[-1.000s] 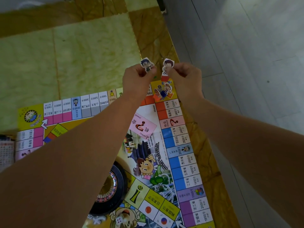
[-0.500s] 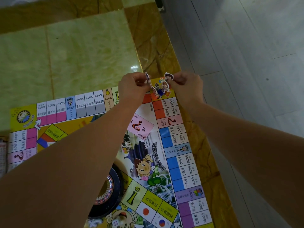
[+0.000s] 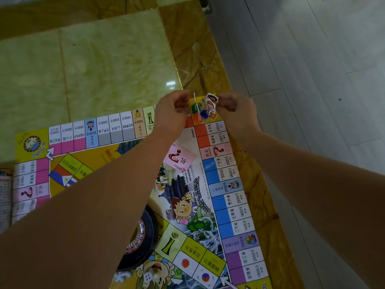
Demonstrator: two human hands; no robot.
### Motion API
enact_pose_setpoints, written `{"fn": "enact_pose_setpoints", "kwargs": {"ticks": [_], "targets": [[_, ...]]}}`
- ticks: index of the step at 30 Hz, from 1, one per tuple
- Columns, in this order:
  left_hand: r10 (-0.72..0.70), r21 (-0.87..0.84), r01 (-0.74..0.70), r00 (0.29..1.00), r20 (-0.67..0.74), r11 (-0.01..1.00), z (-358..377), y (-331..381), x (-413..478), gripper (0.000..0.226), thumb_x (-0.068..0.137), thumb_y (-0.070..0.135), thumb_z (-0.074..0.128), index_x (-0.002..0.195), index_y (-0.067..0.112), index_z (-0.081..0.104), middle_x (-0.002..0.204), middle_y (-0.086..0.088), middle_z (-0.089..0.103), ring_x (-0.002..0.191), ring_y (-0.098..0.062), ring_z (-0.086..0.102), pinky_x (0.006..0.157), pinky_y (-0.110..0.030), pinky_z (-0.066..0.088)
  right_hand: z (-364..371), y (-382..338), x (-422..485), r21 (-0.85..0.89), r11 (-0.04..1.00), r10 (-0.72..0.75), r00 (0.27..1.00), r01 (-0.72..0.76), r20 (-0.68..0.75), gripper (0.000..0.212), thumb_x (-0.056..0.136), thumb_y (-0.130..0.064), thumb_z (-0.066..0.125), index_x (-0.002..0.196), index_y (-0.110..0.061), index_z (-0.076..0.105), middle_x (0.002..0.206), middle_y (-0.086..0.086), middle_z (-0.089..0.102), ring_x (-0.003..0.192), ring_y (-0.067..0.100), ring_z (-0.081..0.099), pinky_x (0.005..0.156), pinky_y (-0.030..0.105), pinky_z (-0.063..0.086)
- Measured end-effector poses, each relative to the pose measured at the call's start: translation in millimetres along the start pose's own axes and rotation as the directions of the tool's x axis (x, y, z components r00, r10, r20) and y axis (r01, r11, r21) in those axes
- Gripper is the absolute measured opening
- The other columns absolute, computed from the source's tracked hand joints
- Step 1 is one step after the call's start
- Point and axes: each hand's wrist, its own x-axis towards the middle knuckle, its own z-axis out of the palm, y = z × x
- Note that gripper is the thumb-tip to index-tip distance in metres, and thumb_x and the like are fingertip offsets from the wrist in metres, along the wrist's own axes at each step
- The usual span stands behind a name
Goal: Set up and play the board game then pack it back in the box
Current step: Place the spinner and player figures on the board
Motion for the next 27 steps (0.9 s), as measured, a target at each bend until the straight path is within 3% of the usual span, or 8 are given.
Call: {"fn": "enact_pose_setpoints", "kwargs": {"ticks": [4, 6, 10, 13, 15, 21, 24, 27], "targets": [[-0.042, 0.16, 0.073, 0.981, -0.191, 0.984, -7, -2, -20, 0.032, 0.091, 0.0, 0.049, 0.112, 0.017, 0.065, 0.109, -0.001, 0.063, 0.091, -0.008, 0.057, 0.086, -0.028, 0.051, -1, 5, -17, -0.001, 0.997, 0.072, 0.996, -0.073, -0.052, 0.022, 0.091, -0.009, 0.057, 0.109, -0.019, 0.065, 0.098, -0.008, 0.067, 0.084, 0.006, 0.064, 0.08, 0.028, 0.056], [-0.077, 0.223, 0.125, 0.974, -0.213, 0.967, -8, 1, -35, 0.018, 0.093, 0.012, 0.052, 0.102, 0.019, 0.065, 0.1, 0.002, 0.065, 0.084, -0.009, 0.056, 0.081, -0.029, 0.05, -1, 7, -30, -0.034, 0.995, 0.09, 0.995, -0.092, -0.046, 0.015, 0.091, -0.013, 0.057, 0.101, -0.021, 0.064, 0.094, -0.007, 0.068, 0.078, 0.011, 0.066, 0.073, 0.032, 0.059], [-0.111, 0.307, 0.16, 0.979, -0.171, 0.938, -8, 6, -68, 0.015, 0.092, 0.032, 0.055, 0.082, 0.021, 0.058, 0.074, 0.01, 0.057, 0.071, -0.009, 0.054, 0.068, -0.024, 0.043, 0, 4, -56, -0.159, 0.985, 0.065, 0.998, -0.061, 0.024, 0.008, 0.092, -0.021, 0.056, 0.084, -0.02, 0.059, 0.072, -0.006, 0.062, 0.063, 0.01, 0.06, 0.06, 0.028, 0.054], [-0.128, 0.499, 0.137, 0.99, -0.054, 0.856, -4, 1, -94, 0.021, 0.093, 0.035, 0.054, 0.078, 0.02, 0.058, 0.073, 0.005, 0.059, 0.072, -0.014, 0.059, 0.068, -0.025, 0.045, 5, 4, -82, -0.265, 0.964, 0.079, 0.986, -0.037, 0.15, 0.01, 0.092, -0.021, 0.057, 0.082, -0.019, 0.058, 0.07, -0.006, 0.058, 0.063, 0.01, 0.055, 0.058, 0.024, 0.047], [-0.178, 0.573, 0.121, 0.983, 0.045, 0.811, -2, -4, -103, 0.015, 0.094, 0.03, 0.053, 0.087, 0.019, 0.061, 0.081, 0.004, 0.061, 0.078, -0.014, 0.059, 0.068, -0.025, 0.043, 9, 6, -96, -0.288, 0.957, 0.104, 0.973, -0.042, 0.207, 0.004, 0.091, -0.016, 0.057, 0.094, -0.016, 0.06, 0.079, -0.004, 0.059, 0.07, 0.011, 0.055, 0.063, 0.026, 0.049], [-0.276, 0.562, 0.08, 0.922, 0.272, 0.823, -10, 6, -109, 0.023, 0.094, 0.014, 0.047, 0.112, 0.008, 0.061, 0.104, -0.006, 0.064, 0.1, -0.024, 0.06, 0.074, -0.026, 0.042, 5, -3, -116, -0.291, 0.956, 0.154, 0.927, -0.051, 0.342, 0.045, 0.087, -0.003, 0.06, 0.129, -0.013, 0.048, 0.112, 0.002, 0.044, 0.092, 0.014, 0.047, 0.078, 0.024, 0.045], [-0.186, 0.544, 0.009, 0.945, 0.27, 0.839, -18, 10, -133, 0.03, 0.095, 0.016, 0.049, 0.121, 0.01, 0.061, 0.116, -0.009, 0.063, 0.106, -0.026, 0.059, 0.084, -0.032, 0.045, -1, -12, -126, -0.361, 0.933, 0.153, 0.914, -0.008, 0.375, 0.045, 0.089, -0.009, 0.06, 0.132, -0.014, 0.049, 0.123, 0.006, 0.048, 0.105, 0.02, 0.052, 0.087, 0.03, 0.047], [-0.043, 0.589, -0.063, 0.986, 0.163, 0.806, -34, 5, -170, 0.024, 0.09, 0.015, 0.048, 0.104, 0.011, 0.068, 0.096, -0.008, 0.063, 0.097, -0.028, 0.059, 0.077, -0.035, 0.045, -2, -18, -157, -0.326, 0.945, 0.111, 0.943, -0.003, 0.313, 0.023, 0.09, -0.009, 0.055, 0.111, -0.016, 0.059, 0.105, 0.002, 0.061, 0.087, 0.017, 0.058, 0.077, 0.033, 0.052]]}}
